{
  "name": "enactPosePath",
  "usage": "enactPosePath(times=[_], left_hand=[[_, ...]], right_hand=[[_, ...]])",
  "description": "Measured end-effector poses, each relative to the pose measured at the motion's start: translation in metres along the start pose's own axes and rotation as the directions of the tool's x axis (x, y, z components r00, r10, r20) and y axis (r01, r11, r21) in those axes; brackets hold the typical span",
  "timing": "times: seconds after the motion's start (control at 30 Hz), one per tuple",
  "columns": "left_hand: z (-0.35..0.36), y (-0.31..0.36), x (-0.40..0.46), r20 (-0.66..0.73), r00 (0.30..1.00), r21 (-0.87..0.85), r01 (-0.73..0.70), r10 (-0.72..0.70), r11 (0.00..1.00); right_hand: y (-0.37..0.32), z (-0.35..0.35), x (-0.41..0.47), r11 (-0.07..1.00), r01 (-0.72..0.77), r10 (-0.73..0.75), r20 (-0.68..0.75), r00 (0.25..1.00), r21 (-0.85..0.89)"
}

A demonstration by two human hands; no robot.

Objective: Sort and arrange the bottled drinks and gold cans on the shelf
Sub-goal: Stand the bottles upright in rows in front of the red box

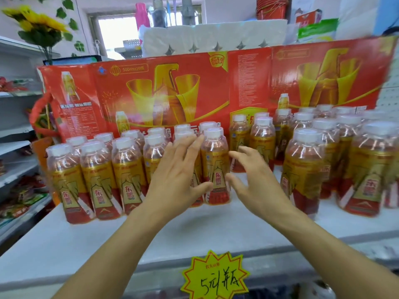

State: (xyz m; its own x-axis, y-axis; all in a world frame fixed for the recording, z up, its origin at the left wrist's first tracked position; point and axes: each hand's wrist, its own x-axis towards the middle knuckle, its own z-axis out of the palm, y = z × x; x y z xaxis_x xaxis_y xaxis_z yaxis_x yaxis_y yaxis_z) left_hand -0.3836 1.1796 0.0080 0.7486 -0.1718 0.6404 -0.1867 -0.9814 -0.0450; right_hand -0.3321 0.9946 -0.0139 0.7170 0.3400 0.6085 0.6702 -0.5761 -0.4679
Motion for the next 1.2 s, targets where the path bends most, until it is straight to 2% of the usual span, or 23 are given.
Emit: enactPosePath(times=[0.13, 0.3, 0.4, 0.53, 0.57, 0.63, 0.7, 0.83, 0.9, 1.0, 1.2], left_hand=[[0.02, 0.049, 0.007, 0.015, 1.0, -0.29, 0.011, -0.007, 0.957], [0.044, 0.097, 0.021, 0.222, 0.975, -0.574, 0.124, 0.007, 0.809], [0.059, 0.117, 0.034, 0.367, 0.93, -0.657, 0.27, -0.013, 0.704], [0.075, 0.144, 0.045, 0.471, 0.881, -0.725, 0.411, -0.038, 0.553], [0.078, 0.149, 0.047, 0.476, 0.879, -0.735, 0.422, -0.04, 0.53], [0.084, 0.154, 0.049, 0.48, 0.875, -0.749, 0.445, -0.061, 0.491], [0.09, 0.158, 0.05, 0.467, 0.879, -0.749, 0.451, -0.097, 0.486], [0.097, 0.165, 0.047, 0.35, 0.907, -0.652, 0.415, -0.234, 0.634], [0.099, 0.168, 0.045, 0.373, 0.897, -0.674, 0.437, -0.236, 0.595], [0.098, 0.167, 0.045, 0.455, 0.876, -0.732, 0.472, -0.163, 0.491], [0.097, 0.167, 0.047, 0.418, 0.888, -0.742, 0.455, -0.19, 0.492]], right_hand=[[0.011, -0.032, -0.013, 0.988, 0.156, -0.151, -0.231, 0.961, 0.004], [0.031, -0.073, -0.032, 0.968, 0.252, -0.224, -0.424, 0.877, 0.009], [0.058, -0.094, -0.045, 0.986, 0.165, -0.126, -0.523, 0.843, 0.028], [0.106, -0.107, -0.065, 0.988, -0.114, 0.154, -0.652, 0.742, 0.103], [0.116, -0.109, -0.069, 0.969, -0.186, 0.246, -0.639, 0.729, 0.161], [0.134, -0.11, -0.074, 0.892, -0.331, 0.448, -0.507, 0.736, 0.307], [0.149, -0.112, -0.076, 0.841, -0.44, 0.536, -0.377, 0.755, 0.315], [0.161, -0.114, -0.069, 0.842, -0.511, 0.538, -0.331, 0.775, 0.172], [0.165, -0.115, -0.065, 0.84, -0.528, 0.538, -0.306, 0.785, 0.123], [0.166, -0.114, -0.064, 0.832, -0.543, 0.554, -0.212, 0.805, 0.111], [0.15, -0.118, -0.065, 0.857, -0.506, 0.515, -0.18, 0.838, 0.097]])
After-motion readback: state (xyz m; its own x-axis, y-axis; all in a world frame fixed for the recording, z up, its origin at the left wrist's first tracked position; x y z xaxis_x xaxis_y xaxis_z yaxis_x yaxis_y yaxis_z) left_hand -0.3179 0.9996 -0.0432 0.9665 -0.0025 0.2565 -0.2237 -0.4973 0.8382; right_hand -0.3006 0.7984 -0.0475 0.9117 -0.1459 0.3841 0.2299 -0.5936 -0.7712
